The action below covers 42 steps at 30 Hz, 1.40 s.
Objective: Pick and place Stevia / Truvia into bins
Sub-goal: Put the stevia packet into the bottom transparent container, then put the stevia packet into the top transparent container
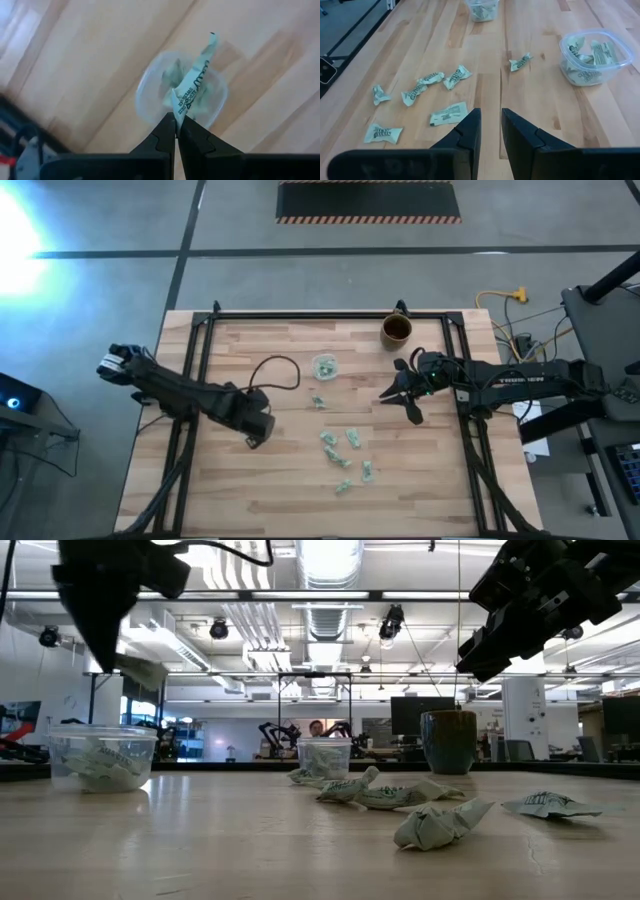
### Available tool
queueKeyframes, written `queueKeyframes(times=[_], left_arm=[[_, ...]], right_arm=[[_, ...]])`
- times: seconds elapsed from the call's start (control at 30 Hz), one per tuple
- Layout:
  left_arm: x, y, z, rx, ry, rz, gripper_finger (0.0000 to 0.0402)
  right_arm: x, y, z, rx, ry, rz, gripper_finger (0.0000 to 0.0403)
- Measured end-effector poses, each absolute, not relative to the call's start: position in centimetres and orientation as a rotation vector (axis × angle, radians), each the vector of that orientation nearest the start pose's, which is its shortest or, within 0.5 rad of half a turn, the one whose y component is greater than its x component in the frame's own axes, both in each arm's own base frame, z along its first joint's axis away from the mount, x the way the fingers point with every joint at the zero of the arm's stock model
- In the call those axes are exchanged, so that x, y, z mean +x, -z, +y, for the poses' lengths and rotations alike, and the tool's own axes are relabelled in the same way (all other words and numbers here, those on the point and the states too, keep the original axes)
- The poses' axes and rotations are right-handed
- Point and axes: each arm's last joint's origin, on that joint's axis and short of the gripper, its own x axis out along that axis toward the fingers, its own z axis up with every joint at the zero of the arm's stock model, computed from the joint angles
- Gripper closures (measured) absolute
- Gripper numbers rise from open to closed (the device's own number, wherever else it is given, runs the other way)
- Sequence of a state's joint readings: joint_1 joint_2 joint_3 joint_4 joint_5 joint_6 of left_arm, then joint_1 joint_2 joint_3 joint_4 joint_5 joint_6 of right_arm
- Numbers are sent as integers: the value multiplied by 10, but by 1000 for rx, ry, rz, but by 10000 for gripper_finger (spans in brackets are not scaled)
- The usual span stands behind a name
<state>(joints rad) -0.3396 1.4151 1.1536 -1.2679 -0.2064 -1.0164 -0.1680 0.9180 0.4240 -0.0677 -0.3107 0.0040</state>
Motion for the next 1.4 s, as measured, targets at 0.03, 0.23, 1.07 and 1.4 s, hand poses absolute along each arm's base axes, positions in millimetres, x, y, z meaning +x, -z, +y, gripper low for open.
queueKeyframes(times=[0.03, 0.23, 1.07, 1.4], left_arm=[[223, -262, -74, -415, -616, 1357, 401], [224, -258, -78, -404, -608, 1373, 401], [216, -224, -76, -429, -691, 1421, 342], [219, -232, -77, -448, -673, 1396, 262]], right_arm=[[183, -199, -22, 137, -138, 546, 335], [183, -199, -22, 137, -138, 546, 335], [185, -203, -23, 150, -132, 508, 335], [185, -202, -22, 141, -138, 497, 335]])
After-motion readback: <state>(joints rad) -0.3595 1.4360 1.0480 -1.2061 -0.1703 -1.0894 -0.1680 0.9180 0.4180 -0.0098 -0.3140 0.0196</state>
